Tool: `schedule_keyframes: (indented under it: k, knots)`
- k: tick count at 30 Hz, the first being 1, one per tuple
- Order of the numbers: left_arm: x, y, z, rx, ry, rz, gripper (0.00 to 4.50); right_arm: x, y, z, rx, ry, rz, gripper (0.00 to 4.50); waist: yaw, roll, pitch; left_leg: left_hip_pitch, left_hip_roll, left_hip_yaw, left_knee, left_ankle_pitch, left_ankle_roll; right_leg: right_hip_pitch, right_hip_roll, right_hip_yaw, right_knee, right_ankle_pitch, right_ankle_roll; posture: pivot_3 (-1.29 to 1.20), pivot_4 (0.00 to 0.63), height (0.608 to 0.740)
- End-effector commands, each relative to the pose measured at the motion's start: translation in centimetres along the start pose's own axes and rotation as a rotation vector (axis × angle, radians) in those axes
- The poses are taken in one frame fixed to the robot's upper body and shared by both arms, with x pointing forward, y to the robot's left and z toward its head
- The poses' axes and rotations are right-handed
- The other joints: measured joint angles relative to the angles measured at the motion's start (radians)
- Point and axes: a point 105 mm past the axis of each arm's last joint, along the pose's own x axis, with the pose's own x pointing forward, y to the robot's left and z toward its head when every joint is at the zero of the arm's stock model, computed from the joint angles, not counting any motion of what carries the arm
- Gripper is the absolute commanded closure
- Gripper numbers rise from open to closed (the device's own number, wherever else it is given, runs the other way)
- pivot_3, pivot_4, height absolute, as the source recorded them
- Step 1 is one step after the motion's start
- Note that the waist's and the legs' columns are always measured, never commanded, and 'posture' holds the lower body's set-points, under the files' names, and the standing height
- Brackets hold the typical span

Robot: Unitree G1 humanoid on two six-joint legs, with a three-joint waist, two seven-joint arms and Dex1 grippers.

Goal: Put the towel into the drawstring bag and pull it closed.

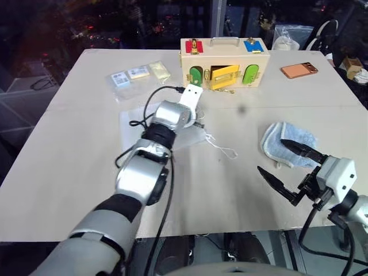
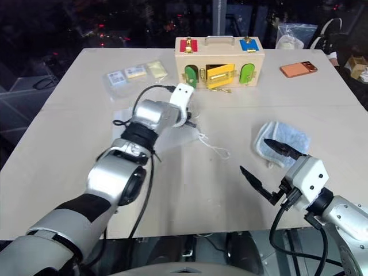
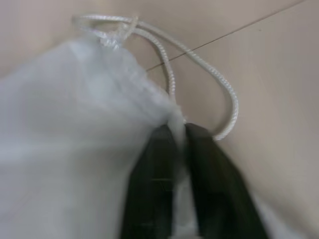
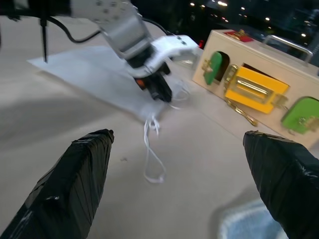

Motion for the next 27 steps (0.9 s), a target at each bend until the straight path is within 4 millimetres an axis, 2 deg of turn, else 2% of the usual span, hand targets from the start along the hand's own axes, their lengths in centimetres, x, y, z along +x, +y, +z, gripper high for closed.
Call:
schedule_keyframes:
  k: [1,3,5,6,9,10,13,18,19,23,27]
  knots:
    - [-2.1,0.0,0.8,0.193,-0.150,-0.258,4.45,0.3,0.1,1.2,-0.036,-0.044,-0.007,0.00,-0.003,0.000,0.000,-0.001,0.001,0.000,0.000,0.000,-0.001,-0.001,0.000,0.000,0.000,0.000,-0.001,0.00,0.150,0.740]
    - [-4.3,-0.1,0.2,0.291,-0.199,-0.458,4.45,0.4,0.2,1.3,-0.034,-0.048,-0.005,0.00,0.001,0.000,0.000,-0.003,0.001,0.000,0.000,0.003,-0.005,-0.003,0.000,0.000,0.000,0.000,-0.002,0.00,0.150,0.740]
    - [-6.0,1.5,-1.2,0.481,-0.196,-0.511,4.45,0.6,0.3,1.3,-0.032,-0.052,0.006,0.00,0.002,0.000,0.001,-0.004,0.000,0.001,0.000,0.003,-0.006,-0.004,0.000,0.001,-0.001,-0.001,-0.005,0.00,0.150,0.740]
    - [-6.8,1.8,-1.9,0.517,-0.186,-0.568,4.45,0.6,0.4,1.3,-0.028,-0.054,0.008,0.00,0.004,0.000,0.001,-0.004,0.000,0.001,0.000,0.003,-0.006,-0.004,-0.001,0.001,-0.001,-0.002,-0.005,0.00,0.150,0.740]
    - [-7.9,4.3,-3.8,0.646,-0.152,-0.550,4.45,1.0,0.6,1.2,-0.021,-0.059,0.020,0.00,0.014,0.000,0.001,-0.005,-0.001,0.001,0.001,0.002,-0.005,-0.003,-0.003,-0.001,-0.002,-0.002,-0.005,0.00,0.150,0.740]
    - [-8.1,5.1,-4.2,0.637,-0.142,-0.543,4.45,1.2,0.8,1.1,-0.020,-0.059,0.022,0.00,0.018,0.000,0.001,-0.005,-0.001,0.001,0.001,-0.002,0.001,-0.003,-0.003,-0.001,-0.002,-0.002,-0.006,0.00,0.150,0.740]
    - [-8.8,5.9,-4.1,0.515,-0.206,-0.563,3.55,1.4,1.3,0.8,-0.012,-0.056,0.035,0.00,0.022,-0.001,0.001,-0.007,-0.002,0.001,0.003,-0.004,0.005,-0.003,-0.004,-0.001,-0.002,-0.002,-0.005,0.00,0.150,0.740]
    - [-9.4,7.0,-5.1,0.500,-0.254,-0.463,1.26,1.6,1.6,0.7,-0.005,-0.060,0.046,0.00,0.015,-0.001,0.001,-0.010,-0.002,0.000,0.009,-0.004,0.006,-0.003,-0.004,-0.002,-0.002,-0.001,-0.003,0.00,0.150,0.740]
    - [-9.6,6.9,-5.5,0.526,-0.262,-0.437,0.94,1.7,1.6,0.7,-0.004,-0.060,0.048,0.00,0.011,-0.001,0.001,-0.010,-0.002,0.000,0.009,-0.004,0.006,-0.003,-0.004,-0.003,-0.002,-0.001,-0.002,0.00,0.150,0.740]
    - [-10.2,6.7,-5.4,0.579,-0.320,-0.265,0.94,2.0,1.8,0.5,-0.001,-0.065,0.061,0.00,0.007,-0.001,0.002,-0.010,-0.001,-0.001,0.009,-0.004,0.005,-0.003,-0.004,-0.003,-0.001,0.001,0.000,0.00,0.150,0.740]
    - [-10.8,5.6,-5.1,0.632,-0.365,-0.131,0.94,2.4,1.8,0.5,0.002,-0.075,0.077,0.00,0.008,-0.001,0.001,-0.009,-0.001,-0.001,0.009,-0.004,0.005,-0.003,-0.004,-0.003,0.000,0.001,0.000,0.00,0.150,0.740]
